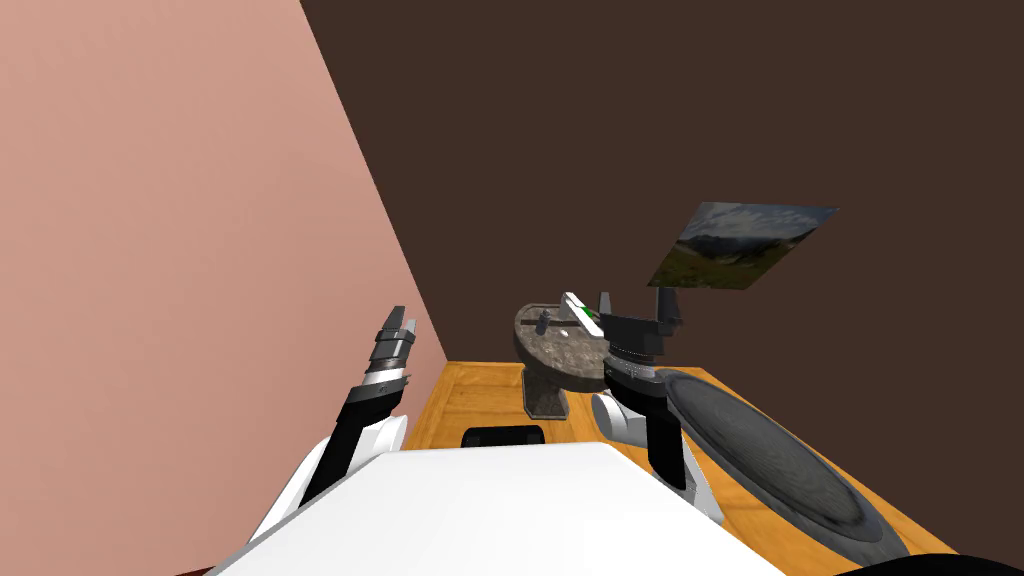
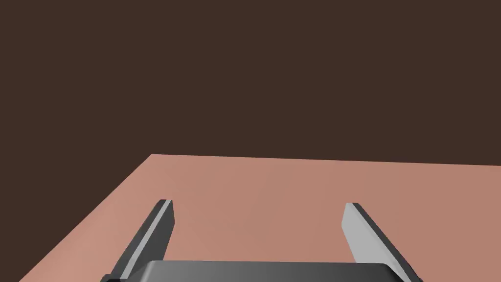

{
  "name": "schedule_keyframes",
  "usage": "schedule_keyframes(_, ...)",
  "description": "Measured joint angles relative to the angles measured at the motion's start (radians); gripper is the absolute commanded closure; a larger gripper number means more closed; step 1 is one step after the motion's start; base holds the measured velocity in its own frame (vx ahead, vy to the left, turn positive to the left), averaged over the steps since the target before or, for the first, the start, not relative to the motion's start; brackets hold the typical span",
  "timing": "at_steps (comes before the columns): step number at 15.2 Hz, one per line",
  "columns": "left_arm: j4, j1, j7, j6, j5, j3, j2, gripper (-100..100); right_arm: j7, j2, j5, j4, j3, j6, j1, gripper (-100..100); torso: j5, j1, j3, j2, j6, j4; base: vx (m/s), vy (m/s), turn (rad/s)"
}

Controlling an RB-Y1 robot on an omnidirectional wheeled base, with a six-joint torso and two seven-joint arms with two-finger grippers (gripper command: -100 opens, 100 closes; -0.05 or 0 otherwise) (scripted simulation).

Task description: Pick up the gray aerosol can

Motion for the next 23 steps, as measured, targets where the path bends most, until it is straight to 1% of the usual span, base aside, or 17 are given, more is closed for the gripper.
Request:
schedule_keyframes(4, 0.000, 0.000, 0.000, 0.000, 0.000, 0.000, 0.000, 0, 0.034, -0.066, 0.021, 0.034, -0.007, -0.001, -0.002, -100, 0.000, 0.002, -0.002, -0.004, 0.000, -0.001, 0.053, 0.040, -0.045)
schedule_keyframes(6, 0.000, 0.000, 0.000, 0.000, 0.000, 0.000, 0.000, 0, 0.065, -0.092, 0.038, 0.060, -0.013, 0.002, -0.005, -100, 0.001, 0.004, -0.003, -0.005, 0.000, -0.001, 0.087, 0.073, -0.063)
schedule_keyframes(9, 0.000, 0.000, 0.000, 0.000, 0.000, 0.000, 0.000, 0, 0.120, -0.117, 0.070, 0.106, -0.019, -0.001, -0.002, -100, 0.001, 0.005, -0.004, -0.007, 0.000, -0.002, 0.094, 0.066, -0.050)
schedule_keyframes(10, 0.000, 0.000, 0.000, 0.000, 0.000, 0.000, 0.000, 0, 0.134, -0.123, 0.077, 0.114, -0.022, -0.003, 0.004, -100, 0.001, 0.005, -0.004, -0.007, 0.000, -0.002, 0.082, 0.055, -0.062)
schedule_keyframes(16, 0.000, 0.000, 0.000, 0.000, 0.000, 0.000, 0.000, 0, 0.238, -0.142, 0.138, 0.214, -0.037, -0.011, 0.002, -100, 0.001, 0.004, -0.004, -0.007, 0.000, -0.002, 0.079, 0.059, -0.056)
schedule_keyframes(17, 0.000, 0.000, 0.000, 0.000, 0.000, 0.000, 0.000, 0, 0.253, -0.143, 0.146, 0.225, -0.039, -0.013, 0.004, -100, 0.001, 0.004, -0.004, -0.006, 0.000, -0.002, 0.074, 0.063, -0.050)
schedule_keyframes(20, 0.000, 0.000, 0.000, 0.000, 0.000, 0.000, 0.000, 0, 0.309, -0.145, 0.181, 0.264, -0.044, -0.001, 0.002, -100, 0.001, 0.005, -0.004, -0.007, 0.000, -0.002, 0.082, 0.070, -0.073)
schedule_keyframes(23, 0.000, 0.000, 0.000, 0.000, 0.000, 0.000, 0.000, 0, 0.359, -0.149, 0.206, 0.316, -0.058, -0.013, 0.010, -100, 0.001, 0.004, -0.004, -0.007, 0.000, -0.002, 0.069, 0.057, -0.078)
